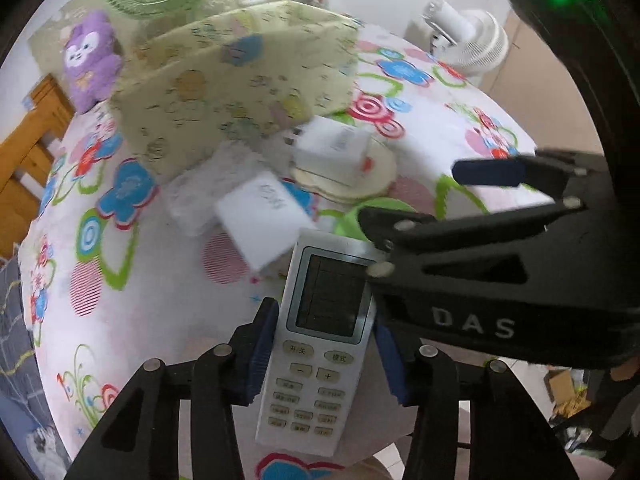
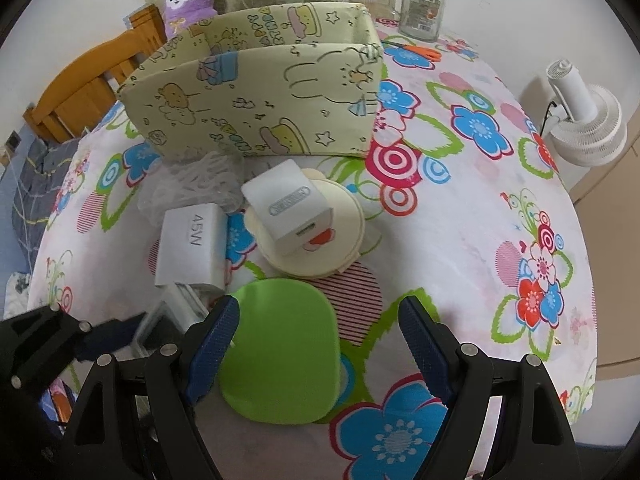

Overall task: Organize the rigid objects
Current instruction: 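Grasp the white air-conditioner remote with the left tool and lift it, then hold the remote in the left tool while the right tool grasps the white cube charger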

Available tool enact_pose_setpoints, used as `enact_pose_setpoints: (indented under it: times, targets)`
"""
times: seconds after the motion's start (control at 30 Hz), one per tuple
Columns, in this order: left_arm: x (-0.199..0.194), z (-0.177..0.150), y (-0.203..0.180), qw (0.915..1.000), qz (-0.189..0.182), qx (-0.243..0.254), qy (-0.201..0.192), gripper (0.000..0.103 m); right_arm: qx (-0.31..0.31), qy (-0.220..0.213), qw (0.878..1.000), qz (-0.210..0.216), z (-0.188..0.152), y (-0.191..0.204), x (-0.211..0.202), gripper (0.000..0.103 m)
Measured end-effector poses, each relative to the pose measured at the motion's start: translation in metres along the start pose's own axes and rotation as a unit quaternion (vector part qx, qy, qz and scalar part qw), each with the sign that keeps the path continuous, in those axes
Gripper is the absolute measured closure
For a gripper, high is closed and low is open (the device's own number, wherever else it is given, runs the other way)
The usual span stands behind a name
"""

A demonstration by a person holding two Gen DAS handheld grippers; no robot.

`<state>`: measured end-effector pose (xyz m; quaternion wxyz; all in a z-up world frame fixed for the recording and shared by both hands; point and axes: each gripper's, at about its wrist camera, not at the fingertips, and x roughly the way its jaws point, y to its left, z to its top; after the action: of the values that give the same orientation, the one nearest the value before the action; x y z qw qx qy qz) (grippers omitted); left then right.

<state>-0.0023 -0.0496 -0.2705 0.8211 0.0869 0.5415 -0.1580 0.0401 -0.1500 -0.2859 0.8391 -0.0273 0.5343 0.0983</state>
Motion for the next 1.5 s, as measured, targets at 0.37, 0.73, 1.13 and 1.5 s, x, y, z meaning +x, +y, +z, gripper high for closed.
enact_pose_setpoints:
  times: [0.37,0.73,1.13,1.5]
  targets:
    - [-0.003,0.008,0.038,0.9981,0.035,-0.049,-0.014,0.055,-0.012,-0.005,1.000,0.011,0.014,0.023,0.001,0.019]
    - [0.011,0.010,0.069,0.9956,0.046,-0.081,0.000,0.056,-0.026,0.008,0.999,0.023,0.026,0.047,0.016,0.019]
    - [0.022,0.007,0.081,0.9941,0.057,-0.091,0.010,0.056,-0.017,0.032,0.999,0.019,0.030,0.066,0.038,0.023]
    - [0.020,0.000,0.079,0.9933,0.057,-0.100,0.013,0.056,-0.031,0.036,0.999,0.011,0.028,0.090,0.043,0.052]
